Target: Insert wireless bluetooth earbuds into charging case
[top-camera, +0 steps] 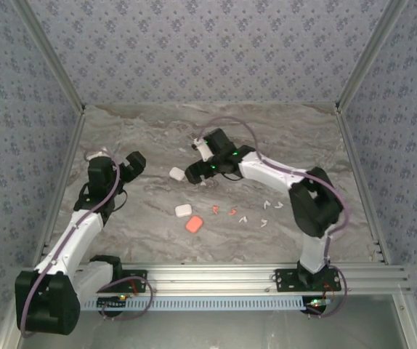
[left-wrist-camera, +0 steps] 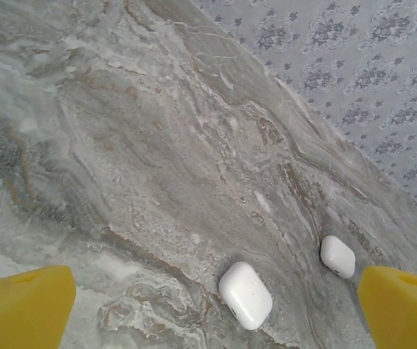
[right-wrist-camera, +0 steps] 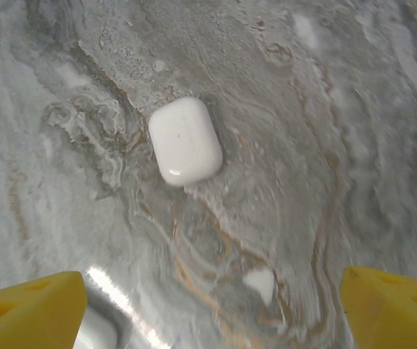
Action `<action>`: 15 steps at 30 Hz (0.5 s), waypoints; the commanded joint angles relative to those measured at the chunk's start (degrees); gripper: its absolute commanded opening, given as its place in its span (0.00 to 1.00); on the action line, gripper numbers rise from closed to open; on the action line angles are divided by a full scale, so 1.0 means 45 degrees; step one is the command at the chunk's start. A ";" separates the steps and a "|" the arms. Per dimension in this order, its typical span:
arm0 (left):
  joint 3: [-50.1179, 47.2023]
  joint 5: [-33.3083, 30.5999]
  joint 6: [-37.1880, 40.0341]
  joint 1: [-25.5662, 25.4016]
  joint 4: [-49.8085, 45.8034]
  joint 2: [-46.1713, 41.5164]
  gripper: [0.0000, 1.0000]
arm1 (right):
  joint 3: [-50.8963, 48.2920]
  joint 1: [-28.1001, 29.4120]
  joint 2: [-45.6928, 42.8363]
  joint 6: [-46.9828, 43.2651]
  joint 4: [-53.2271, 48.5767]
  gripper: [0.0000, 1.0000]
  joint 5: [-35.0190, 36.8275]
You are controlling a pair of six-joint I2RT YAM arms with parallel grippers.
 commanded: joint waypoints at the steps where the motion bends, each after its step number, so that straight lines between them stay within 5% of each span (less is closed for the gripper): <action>1: -0.0022 0.0242 -0.0313 0.0111 -0.0338 -0.0431 0.99 | 0.1585 0.0431 0.1389 -0.1093 -0.0759 0.90 0.1062; 15: 0.0016 -0.0011 -0.0328 0.0193 -0.0720 -0.0653 0.99 | 0.5133 0.0823 0.4921 -0.1850 -0.2003 0.82 0.1291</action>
